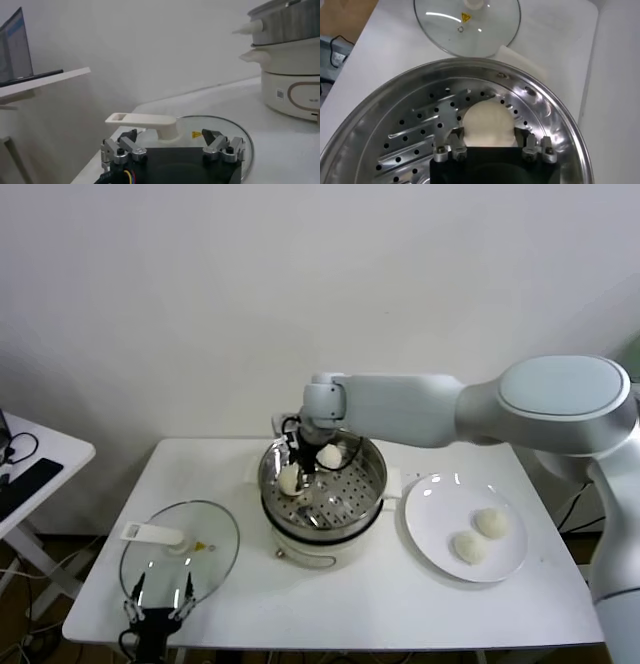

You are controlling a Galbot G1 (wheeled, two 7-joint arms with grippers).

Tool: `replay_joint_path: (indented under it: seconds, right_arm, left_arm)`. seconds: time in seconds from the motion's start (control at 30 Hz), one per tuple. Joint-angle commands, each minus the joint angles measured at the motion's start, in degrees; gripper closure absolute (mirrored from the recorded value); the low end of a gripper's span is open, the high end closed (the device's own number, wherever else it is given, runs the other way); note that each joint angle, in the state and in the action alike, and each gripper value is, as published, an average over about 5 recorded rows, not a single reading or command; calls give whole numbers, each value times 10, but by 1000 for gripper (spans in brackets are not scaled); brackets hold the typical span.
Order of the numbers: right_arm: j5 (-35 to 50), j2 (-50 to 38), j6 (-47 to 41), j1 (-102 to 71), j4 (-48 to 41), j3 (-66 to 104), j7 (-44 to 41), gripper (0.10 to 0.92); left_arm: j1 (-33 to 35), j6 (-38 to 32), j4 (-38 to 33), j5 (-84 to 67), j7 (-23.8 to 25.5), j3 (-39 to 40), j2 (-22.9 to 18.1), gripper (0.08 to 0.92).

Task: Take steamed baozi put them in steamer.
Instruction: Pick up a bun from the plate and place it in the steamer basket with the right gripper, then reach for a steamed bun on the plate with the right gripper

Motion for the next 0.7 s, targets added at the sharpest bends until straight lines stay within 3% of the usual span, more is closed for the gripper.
replay_joint_path:
  seconds: [0.03, 0.3, 0.7]
  right_arm:
    - [-9, 3, -1, -13, -8, 7, 3, 340]
    - [5, -18, 15, 21, 13, 0, -14, 221]
    - [47, -149, 59, 168, 119, -87, -89, 203]
  left_arm:
    - [0, 0, 0, 0, 0, 0, 0, 177]
    - [1, 0, -1, 0, 0, -2, 0, 177]
    - [2, 0, -4, 1, 0, -4, 1, 177]
